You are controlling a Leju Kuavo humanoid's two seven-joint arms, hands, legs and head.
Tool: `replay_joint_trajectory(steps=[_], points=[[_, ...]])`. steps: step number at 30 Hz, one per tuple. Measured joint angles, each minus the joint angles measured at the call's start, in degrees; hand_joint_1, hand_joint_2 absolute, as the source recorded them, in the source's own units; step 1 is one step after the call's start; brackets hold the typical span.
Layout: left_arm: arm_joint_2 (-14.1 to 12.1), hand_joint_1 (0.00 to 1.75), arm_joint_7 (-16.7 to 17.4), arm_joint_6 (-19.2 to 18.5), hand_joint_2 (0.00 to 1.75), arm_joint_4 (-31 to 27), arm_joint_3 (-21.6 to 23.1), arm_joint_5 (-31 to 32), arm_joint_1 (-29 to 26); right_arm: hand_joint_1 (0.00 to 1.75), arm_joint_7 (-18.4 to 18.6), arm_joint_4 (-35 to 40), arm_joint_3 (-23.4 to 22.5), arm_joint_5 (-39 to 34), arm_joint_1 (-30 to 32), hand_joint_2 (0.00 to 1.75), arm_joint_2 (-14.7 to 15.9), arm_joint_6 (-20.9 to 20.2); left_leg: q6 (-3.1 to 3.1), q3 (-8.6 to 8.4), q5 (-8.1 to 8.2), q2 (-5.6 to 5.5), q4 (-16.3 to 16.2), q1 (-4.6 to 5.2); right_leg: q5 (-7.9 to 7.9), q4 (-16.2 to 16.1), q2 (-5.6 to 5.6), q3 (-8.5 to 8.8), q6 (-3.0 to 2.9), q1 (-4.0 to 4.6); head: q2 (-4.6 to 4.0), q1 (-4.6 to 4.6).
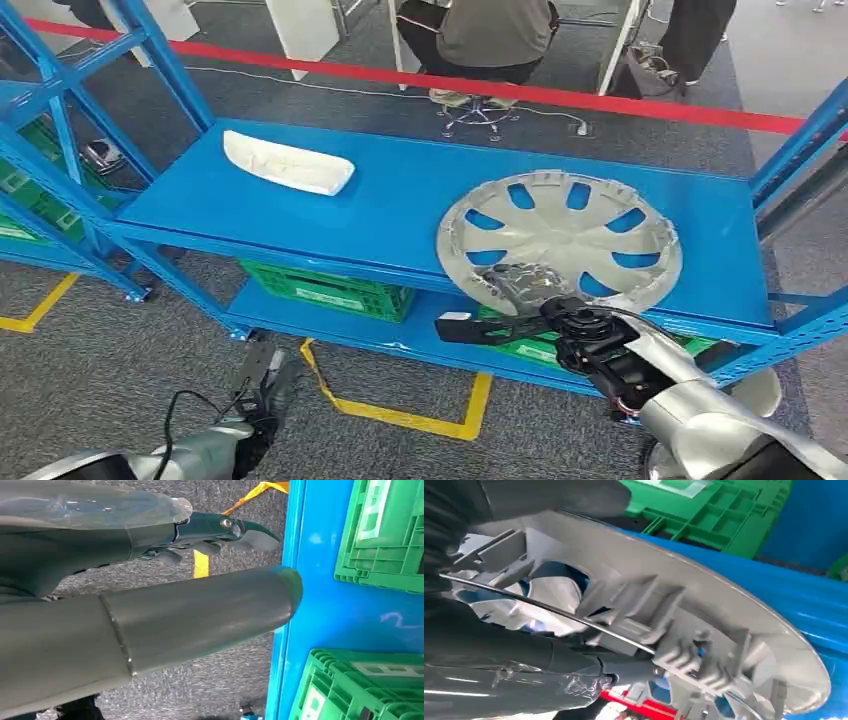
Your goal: Take the parts from the cabinet and place them on the table.
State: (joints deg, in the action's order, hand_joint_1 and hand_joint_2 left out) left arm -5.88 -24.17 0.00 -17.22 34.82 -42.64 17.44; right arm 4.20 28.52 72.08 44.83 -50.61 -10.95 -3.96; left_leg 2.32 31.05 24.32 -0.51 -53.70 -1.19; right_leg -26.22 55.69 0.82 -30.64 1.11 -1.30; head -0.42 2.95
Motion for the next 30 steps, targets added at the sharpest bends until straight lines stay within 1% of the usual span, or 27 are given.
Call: replay_joint_trajectory(steps=[11,22,26,28,30], points=[[0.0,0.0,0.0,0.2,0.0,0.0,0.6,-0.5,0.0,1.75,0.3,0.0,0.1,3.7,-0.1,1.75,0.0,0.7,0.0,-0.19,0.0,0.01,0.0,0.0,0.0,0.0,0.0,0.2,0.0,0.0,0.0,-0.02],[0.1,0.0,-0.1,0.2,0.0,0.0,1.0,-0.5,0.1,1.75,0.3,-0.3,0.2,4.8,-0.1,1.75,0.0,0.7,-0.01,-0.2,-0.01,0.02,0.0,0.0,0.03,0.0,0.02,0.21,0.01,0.0,0.0,0.0],[0.1,0.0,-0.1,0.2,0.0,0.0,1.0,-0.6,0.1,1.75,0.9,-0.5,0.4,6.0,-0.1,1.75,0.0,2.7,-0.01,-0.19,-0.01,0.02,0.0,0.0,0.06,0.0,0.01,0.21,0.02,0.0,0.0,-0.02],[0.1,0.0,-0.3,0.5,0.0,0.0,1.0,-0.7,0.0,1.75,1.5,-0.5,0.3,6.1,-0.1,1.75,0.0,4.2,-0.01,-0.19,-0.02,0.01,0.0,0.0,0.06,0.0,0.0,0.21,0.02,0.0,0.0,0.0],[0.1,0.0,-0.6,0.7,0.0,0.0,1.0,-0.8,-0.1,1.75,2.7,-0.4,-0.3,6.5,-0.2,1.75,0.0,6.8,-0.02,-0.16,-0.05,0.0,0.0,0.0,0.07,0.0,0.0,0.21,0.03,0.01,0.0,-0.02]])
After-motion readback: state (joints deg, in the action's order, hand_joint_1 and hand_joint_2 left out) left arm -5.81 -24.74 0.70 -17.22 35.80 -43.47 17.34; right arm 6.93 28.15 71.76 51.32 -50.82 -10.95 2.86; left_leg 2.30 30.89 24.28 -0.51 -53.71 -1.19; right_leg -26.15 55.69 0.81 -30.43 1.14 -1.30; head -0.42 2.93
